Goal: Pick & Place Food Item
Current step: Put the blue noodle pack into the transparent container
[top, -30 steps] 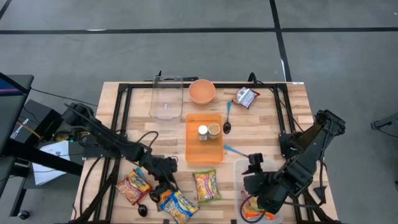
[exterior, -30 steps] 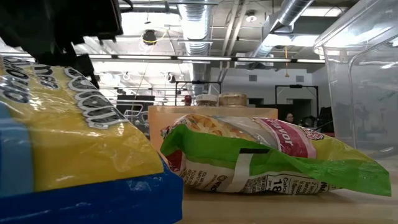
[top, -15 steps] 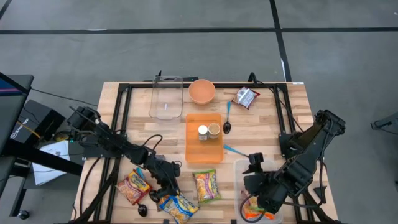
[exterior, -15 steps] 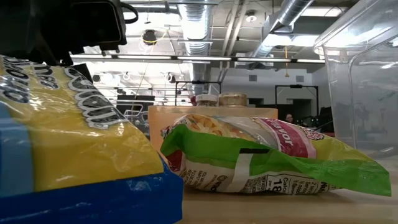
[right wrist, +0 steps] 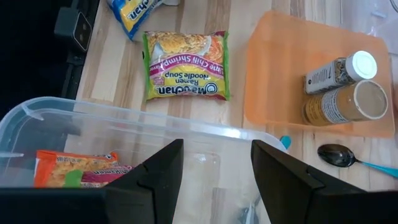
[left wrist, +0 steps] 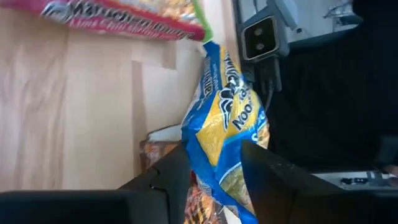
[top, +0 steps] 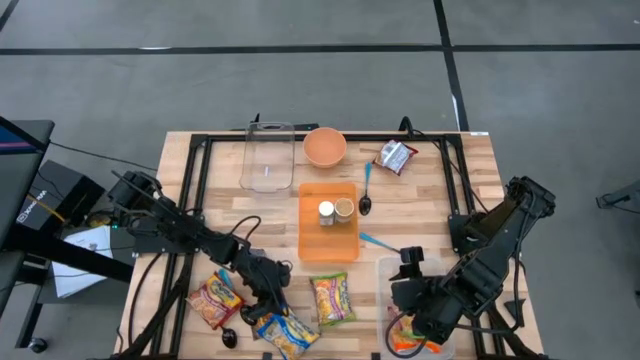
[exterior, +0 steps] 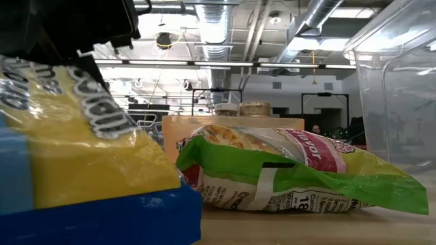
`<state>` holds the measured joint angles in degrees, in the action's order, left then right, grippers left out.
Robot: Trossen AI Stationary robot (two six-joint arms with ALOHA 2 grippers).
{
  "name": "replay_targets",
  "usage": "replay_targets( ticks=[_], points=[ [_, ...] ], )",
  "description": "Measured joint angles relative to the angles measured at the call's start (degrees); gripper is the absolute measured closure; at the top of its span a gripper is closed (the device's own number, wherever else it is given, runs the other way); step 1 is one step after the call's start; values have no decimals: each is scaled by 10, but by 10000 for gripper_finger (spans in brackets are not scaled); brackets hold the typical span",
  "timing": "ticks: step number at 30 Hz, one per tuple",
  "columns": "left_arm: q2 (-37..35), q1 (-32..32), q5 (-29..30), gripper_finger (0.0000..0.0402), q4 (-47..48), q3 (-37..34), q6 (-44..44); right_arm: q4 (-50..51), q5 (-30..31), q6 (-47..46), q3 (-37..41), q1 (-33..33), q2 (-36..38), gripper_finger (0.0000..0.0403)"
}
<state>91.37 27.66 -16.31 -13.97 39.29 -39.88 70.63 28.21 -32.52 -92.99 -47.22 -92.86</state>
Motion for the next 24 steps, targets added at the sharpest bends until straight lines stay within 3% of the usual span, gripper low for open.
replay_targets(
  ticks=[10, 16, 24],
  points=[
    [0, -6, 5, 326, -15, 0, 25, -4, 0, -5, 0, 0, 0, 219],
    [21, -31, -5, 304, -14, 0, 26, -4, -11, -6, 0, 0, 0, 219],
    [81, -54, -112, 256, -101, 0, 16, -2, -18, -16, 0, -1, 0, 219]
  ],
)
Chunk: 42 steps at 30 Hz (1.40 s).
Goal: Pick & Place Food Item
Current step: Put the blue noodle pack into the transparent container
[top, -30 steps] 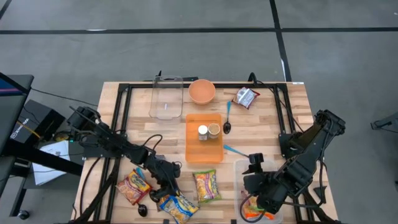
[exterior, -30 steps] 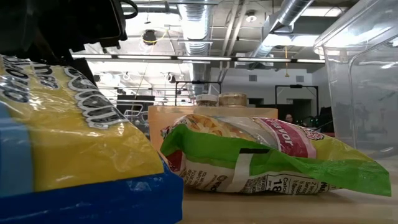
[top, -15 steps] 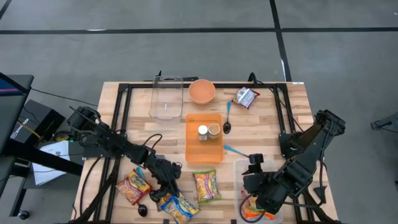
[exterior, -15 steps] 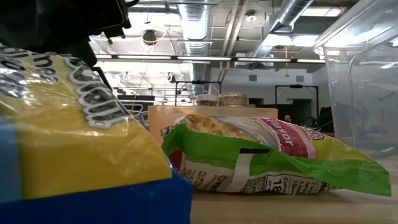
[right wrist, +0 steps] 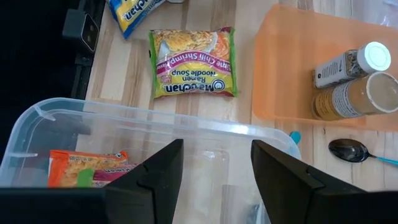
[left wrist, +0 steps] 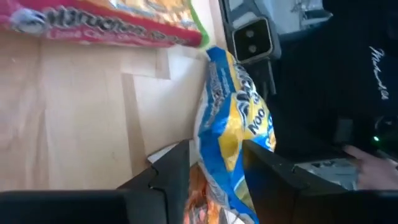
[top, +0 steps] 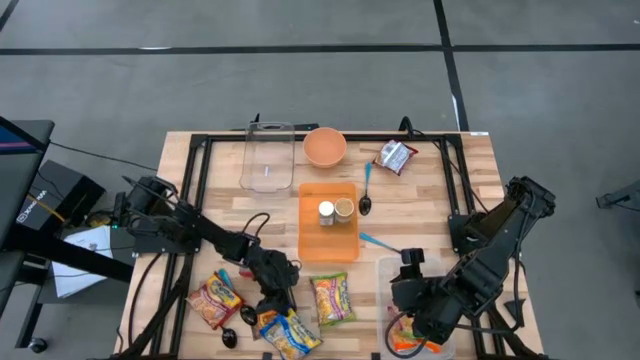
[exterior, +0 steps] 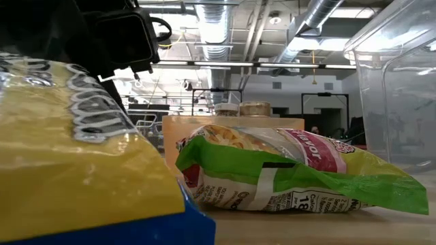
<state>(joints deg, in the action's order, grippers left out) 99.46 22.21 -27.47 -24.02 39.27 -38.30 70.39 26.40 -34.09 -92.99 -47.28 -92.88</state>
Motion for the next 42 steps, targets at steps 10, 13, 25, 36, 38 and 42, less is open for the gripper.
replay_targets(
  ticks=[10, 13, 25, 36, 38, 42],
  points=[
    [-8, 2, -5, 309, -13, 0, 22, 0, -11, 0, 0, 0, 0, 219],
    [-8, 0, -29, 351, -10, 0, 44, 0, -11, 0, 0, 0, 0, 219],
    [-51, -26, -52, 401, 21, 0, 144, 2, -10, 4, 0, 0, 0, 219],
    [-218, -70, 1, 401, 58, 0, 328, 0, 84, 53, 0, 0, 0, 219],
    [-235, -79, 2, 401, 69, 0, 367, -9, 117, 69, 0, 3, 0, 219],
    [-253, -113, 1, 401, 90, 0, 456, -46, 155, 133, 0, 19, 0, 219]
  ],
)
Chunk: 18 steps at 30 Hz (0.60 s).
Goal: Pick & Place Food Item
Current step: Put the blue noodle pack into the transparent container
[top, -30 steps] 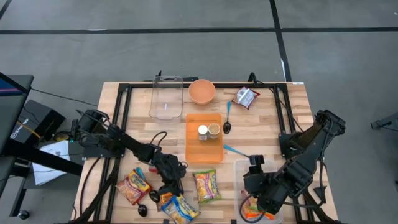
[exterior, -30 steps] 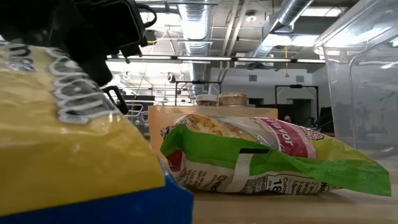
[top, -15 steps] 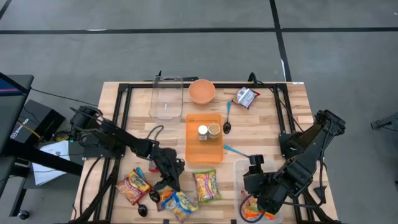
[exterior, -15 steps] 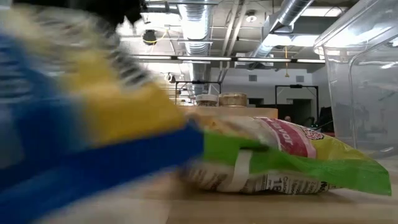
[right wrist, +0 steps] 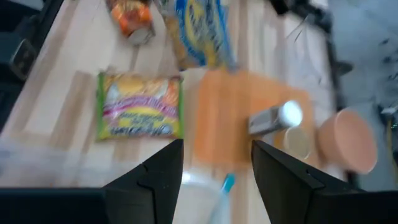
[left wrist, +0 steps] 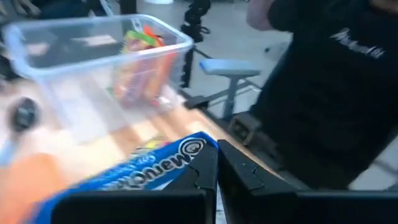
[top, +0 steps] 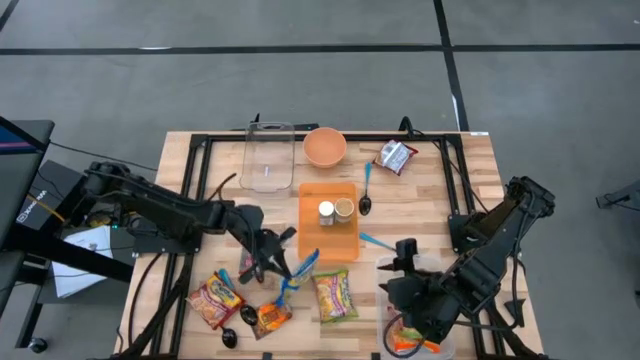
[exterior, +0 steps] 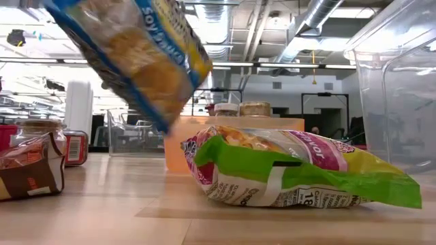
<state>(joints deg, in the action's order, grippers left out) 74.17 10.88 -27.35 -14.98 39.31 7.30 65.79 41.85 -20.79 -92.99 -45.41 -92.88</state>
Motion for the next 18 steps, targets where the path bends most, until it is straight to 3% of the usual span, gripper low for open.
replay_targets(
  ticks=[8, 14, 18],
  points=[
    [0, -84, -13, 401, -9, 23, 92, -108, -20, 167, 0, 76, 0, 219],
    [0, -98, -24, 401, 68, 70, 124, -164, -103, 256, 0, 154, 0, 219],
    [0, -88, -4, 401, 68, 76, 138, -195, -167, 285, 0, 212, 0, 219]
  ],
)
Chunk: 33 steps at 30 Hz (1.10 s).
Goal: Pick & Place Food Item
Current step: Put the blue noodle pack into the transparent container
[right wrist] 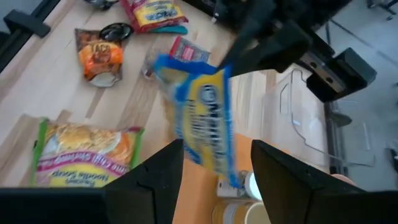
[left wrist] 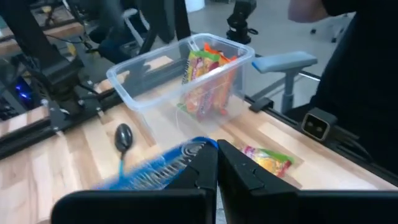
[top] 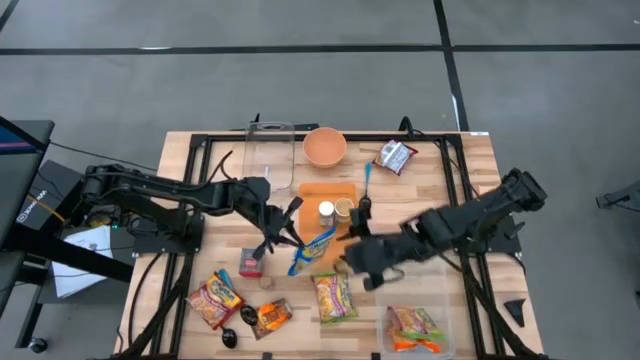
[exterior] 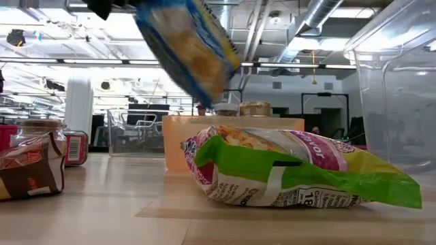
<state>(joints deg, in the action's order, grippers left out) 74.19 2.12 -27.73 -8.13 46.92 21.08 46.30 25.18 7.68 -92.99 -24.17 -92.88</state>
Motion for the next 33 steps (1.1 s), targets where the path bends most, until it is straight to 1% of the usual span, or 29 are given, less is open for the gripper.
replay_targets(
  ticks=[3, 5, 8, 11, 13, 14, 19, 21, 23, 28, 31, 33],
  points=[
    [0, 9, 3, 401, -10, 0, 0, -14, -45, 13, 0, 32, 0, 219],
    [0, 14, 3, 401, -10, 0, 1, -19, -69, 20, 0, 39, 0, 219],
    [0, 19, 3, 401, -29, 0, -14, -18, -74, 27, 0, 31, 0, 219],
    [0, 21, 13, 401, -88, 0, -71, -14, -55, 20, 0, 11, 4, 219],
    [0, 21, 40, 401, -125, 1, -103, -9, -15, 2, 0, -7, 10, 219],
    [0, 21, 64, 401, -147, 1, -122, -7, 14, -5, 0, -18, 11, 219],
    [14, 21, 240, 401, -278, 1, -219, 25, 176, -32, 0, -81, 16, 219],
    [36, 21, 293, 401, -353, 1, -250, 32, 235, -40, 0, -105, 16, 219],
    [58, 16, 330, 401, -425, 1, -275, 31, 287, -45, 2, -123, 16, 219],
    [121, -5, 396, 401, -562, 1, -321, 31, 406, -71, 25, -151, 15, 219],
    [164, -18, 403, 401, -626, 6, -348, 31, 458, -92, 40, -151, 16, 219],
    [189, -23, 404, 401, -629, 19, -362, 32, 493, -104, 54, -146, 15, 219]
  ],
)
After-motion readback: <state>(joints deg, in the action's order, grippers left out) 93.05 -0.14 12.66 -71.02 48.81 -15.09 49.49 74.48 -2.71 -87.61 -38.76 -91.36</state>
